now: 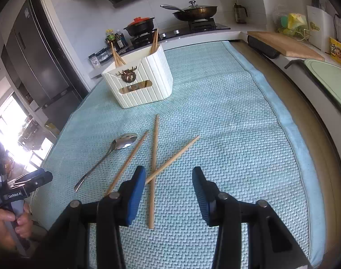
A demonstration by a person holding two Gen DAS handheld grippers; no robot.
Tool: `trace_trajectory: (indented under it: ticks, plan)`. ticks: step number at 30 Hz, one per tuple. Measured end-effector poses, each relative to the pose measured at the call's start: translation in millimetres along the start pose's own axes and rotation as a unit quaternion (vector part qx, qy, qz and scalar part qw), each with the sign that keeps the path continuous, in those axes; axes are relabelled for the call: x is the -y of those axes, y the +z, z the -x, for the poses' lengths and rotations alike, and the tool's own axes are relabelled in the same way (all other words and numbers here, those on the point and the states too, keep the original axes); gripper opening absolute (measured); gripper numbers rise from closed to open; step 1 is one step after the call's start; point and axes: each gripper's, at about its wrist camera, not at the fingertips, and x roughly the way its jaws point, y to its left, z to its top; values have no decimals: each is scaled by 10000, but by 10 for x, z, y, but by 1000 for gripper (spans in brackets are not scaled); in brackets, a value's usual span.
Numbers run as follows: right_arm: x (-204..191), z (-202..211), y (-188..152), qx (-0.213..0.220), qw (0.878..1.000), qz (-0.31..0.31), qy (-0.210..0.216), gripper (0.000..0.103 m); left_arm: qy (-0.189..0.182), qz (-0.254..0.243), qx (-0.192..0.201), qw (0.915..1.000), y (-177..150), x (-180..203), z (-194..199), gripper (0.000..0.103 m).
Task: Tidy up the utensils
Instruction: 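Move both tools back down toward the spoon and chopsticks, then close the right tool on a wooden chopstick, then lower the left tool onto the silver spoon bowl and close it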
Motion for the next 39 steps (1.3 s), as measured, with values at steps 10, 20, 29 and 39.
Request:
trace_trajectory:
  ticks: [10, 20, 29, 39]
  plan:
    - [124, -544, 112, -383, 9981, -478, 101, 41, 73, -65, -55, 9999, 24, -36, -55, 102]
    - [154, -1072, 262, -586, 9963, -553, -297, 37, 95, -35, -99, 9999, 23, -63, -92, 102]
    - [-39, -1283, 388, -690, 9945, 180, -766, 15, -98, -262, -247, 9993, 172, 66, -219, 102]
    - [97, -1145, 285, -808, 9933, 333, -761, 7, -682, -1270, -915, 9853, 528, 537, -744, 101]
